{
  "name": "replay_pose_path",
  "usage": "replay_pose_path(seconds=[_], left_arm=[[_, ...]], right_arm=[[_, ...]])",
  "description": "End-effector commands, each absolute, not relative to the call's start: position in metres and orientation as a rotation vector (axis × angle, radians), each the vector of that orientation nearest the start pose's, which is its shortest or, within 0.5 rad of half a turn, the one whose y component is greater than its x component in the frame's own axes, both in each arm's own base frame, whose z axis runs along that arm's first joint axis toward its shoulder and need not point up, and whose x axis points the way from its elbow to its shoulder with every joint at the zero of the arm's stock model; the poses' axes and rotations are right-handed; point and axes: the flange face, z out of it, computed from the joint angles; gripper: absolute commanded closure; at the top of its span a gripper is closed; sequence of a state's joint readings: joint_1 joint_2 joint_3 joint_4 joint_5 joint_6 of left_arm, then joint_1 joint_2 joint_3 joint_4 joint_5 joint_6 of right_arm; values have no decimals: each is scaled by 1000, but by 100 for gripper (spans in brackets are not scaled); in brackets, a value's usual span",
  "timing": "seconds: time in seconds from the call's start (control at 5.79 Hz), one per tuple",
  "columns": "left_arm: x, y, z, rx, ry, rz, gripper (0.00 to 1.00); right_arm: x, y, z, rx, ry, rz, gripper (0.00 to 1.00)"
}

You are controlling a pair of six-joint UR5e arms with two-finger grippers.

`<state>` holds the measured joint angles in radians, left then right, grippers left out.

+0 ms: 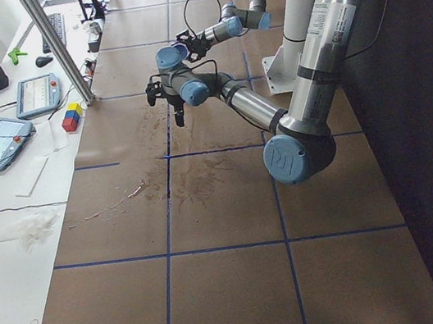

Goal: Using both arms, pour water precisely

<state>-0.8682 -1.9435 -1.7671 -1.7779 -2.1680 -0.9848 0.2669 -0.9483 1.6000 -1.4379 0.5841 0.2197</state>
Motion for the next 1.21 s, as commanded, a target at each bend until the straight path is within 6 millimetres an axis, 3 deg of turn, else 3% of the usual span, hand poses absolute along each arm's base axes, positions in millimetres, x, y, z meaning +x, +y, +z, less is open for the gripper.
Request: replay_pose_path(seconds=[0.0, 1.04], left_arm=[[338, -519, 336, 78, 936, -28, 0], [338, -519, 337, 76, 936, -27, 0]], right_arm=[[-588, -386, 239, 1173, 204, -587, 100], [-587, -387, 239, 1171, 264, -623, 100]])
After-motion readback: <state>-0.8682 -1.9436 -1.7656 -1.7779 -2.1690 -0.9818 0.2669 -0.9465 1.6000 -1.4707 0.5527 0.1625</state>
